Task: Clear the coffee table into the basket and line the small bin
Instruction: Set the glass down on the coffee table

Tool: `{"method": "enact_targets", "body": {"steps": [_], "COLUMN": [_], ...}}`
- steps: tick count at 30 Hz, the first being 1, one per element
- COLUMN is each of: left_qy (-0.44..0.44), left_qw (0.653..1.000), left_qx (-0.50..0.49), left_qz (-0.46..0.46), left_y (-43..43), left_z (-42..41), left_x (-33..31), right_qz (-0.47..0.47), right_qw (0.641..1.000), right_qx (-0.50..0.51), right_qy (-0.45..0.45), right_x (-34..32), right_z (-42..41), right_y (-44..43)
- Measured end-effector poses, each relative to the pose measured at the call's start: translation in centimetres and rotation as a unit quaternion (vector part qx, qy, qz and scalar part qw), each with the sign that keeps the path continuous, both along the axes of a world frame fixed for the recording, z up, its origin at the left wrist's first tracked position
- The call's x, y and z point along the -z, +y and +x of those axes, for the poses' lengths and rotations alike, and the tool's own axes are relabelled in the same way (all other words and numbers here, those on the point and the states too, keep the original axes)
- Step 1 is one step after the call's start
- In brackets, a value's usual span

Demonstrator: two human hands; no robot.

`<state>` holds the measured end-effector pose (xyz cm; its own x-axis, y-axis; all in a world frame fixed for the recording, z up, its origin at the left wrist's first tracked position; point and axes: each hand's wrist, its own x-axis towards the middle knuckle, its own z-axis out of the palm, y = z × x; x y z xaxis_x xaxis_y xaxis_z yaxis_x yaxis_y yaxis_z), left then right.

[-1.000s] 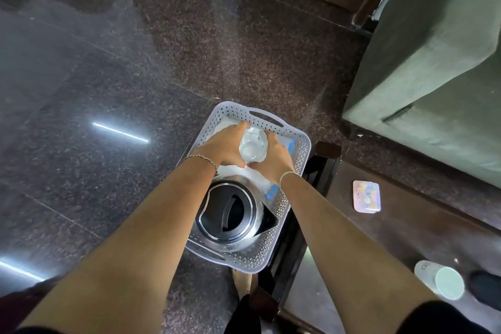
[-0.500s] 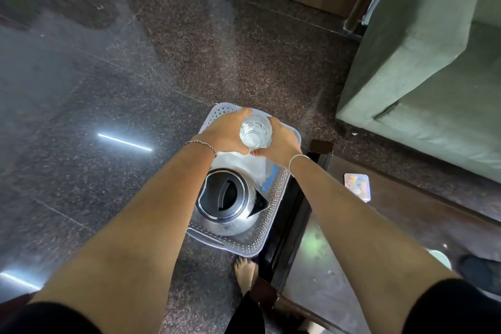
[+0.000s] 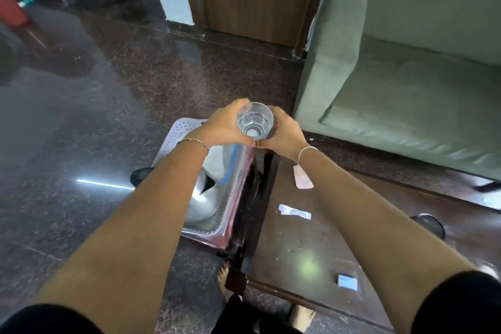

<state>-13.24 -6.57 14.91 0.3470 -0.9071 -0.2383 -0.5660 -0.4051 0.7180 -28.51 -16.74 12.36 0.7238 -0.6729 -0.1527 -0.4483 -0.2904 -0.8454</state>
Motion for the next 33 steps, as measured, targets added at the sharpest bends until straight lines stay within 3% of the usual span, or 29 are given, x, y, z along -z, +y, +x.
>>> {"method": "enact_targets", "body": {"steps": [12, 25, 33], "left_qy": [0.057, 0.079, 0.102], "left_qw": [0.995, 0.978, 0.955], "left_qx": [0.086, 0.190, 0.271], "left_qz": [-0.018, 0.019, 0.066], "left_y": [-4.7, -7.1, -6.8], "left_z": [-19.0, -37.1, -45.2], "left_x": [-1.1, 4.5, 9.1], "right_qz": [0.018, 0.017, 0.067], "right_qw": [0.995, 0.981, 0.944], "right_qx": [0.101, 0.192, 0.320], "right_qy": [-0.016, 0.031, 0.034], "right_x": [-0.6, 3.8, 8.8], "right_z": [-21.0, -40.3, -47.5], "right_y": [-2.0, -0.2, 4.1]}}
